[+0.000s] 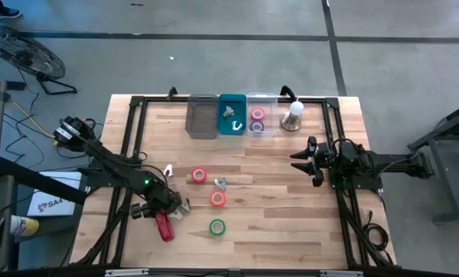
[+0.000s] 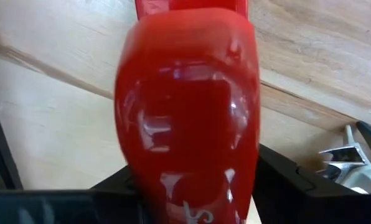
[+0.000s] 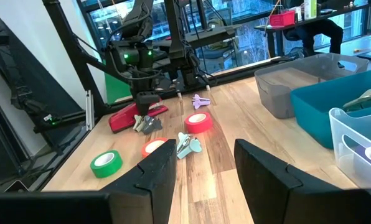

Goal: Pick and place Stapler, Stapler remover, tape
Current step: Put the red stapler into the black bin

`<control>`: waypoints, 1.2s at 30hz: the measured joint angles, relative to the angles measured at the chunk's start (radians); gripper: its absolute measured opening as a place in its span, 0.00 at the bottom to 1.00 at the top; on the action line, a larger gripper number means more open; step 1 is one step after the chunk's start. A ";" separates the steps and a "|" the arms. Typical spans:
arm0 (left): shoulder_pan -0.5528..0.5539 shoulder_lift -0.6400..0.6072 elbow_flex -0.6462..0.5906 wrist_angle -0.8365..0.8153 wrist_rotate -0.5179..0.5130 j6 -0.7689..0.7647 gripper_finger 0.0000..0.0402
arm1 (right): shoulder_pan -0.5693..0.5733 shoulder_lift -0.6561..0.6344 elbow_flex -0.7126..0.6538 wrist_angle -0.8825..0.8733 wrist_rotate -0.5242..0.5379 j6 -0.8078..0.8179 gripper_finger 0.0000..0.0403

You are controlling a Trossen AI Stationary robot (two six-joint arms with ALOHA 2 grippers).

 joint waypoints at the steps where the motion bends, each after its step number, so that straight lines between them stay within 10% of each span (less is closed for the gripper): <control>1: 0.000 0.000 0.000 0.001 0.000 0.004 0.47 | 0.000 0.000 0.000 0.000 0.000 0.000 0.38; 13: -0.002 0.019 -0.013 0.007 0.001 0.050 0.61 | 0.000 0.000 0.000 0.000 0.003 0.000 0.38; 36: -0.001 0.029 0.001 -0.007 0.021 0.132 0.49 | 0.000 0.000 0.000 0.000 0.013 0.000 0.38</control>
